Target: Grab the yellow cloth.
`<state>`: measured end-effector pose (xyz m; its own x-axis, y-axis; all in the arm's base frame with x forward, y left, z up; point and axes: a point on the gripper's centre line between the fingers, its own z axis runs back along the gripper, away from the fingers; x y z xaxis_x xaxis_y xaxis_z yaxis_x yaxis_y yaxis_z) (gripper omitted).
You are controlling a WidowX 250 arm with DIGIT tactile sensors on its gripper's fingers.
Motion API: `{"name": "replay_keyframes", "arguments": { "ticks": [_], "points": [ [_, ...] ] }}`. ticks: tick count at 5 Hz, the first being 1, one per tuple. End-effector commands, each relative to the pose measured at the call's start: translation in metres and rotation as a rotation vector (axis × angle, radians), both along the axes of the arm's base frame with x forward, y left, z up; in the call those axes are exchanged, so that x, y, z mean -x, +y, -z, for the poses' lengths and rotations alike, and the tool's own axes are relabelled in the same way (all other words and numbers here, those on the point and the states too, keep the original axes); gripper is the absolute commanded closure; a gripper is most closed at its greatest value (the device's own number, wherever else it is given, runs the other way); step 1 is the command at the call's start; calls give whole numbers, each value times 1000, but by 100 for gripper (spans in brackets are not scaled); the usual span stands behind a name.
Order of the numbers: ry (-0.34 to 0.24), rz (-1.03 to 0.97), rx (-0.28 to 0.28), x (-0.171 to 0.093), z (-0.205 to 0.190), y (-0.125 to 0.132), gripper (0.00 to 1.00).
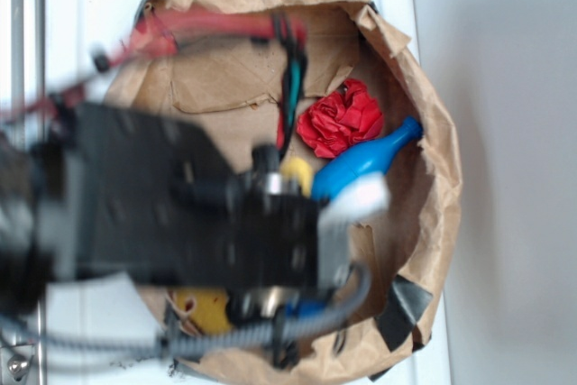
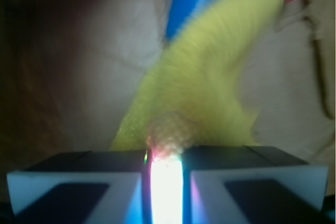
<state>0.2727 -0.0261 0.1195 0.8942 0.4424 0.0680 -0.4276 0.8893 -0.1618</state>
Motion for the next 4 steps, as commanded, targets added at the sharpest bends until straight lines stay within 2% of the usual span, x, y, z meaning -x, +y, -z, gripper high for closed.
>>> {"name": "replay_keyframes", "arguments": {
  "ticks": [1,2,3,4],
  "points": [
    [-97,-52,-21,20,-70,43,100],
    [-132,-34,19,35,-88,57,100],
    [-137,-44,71,43,-101,65,100],
    [-195,10,67,53,-104,65,100]
  ]
}}
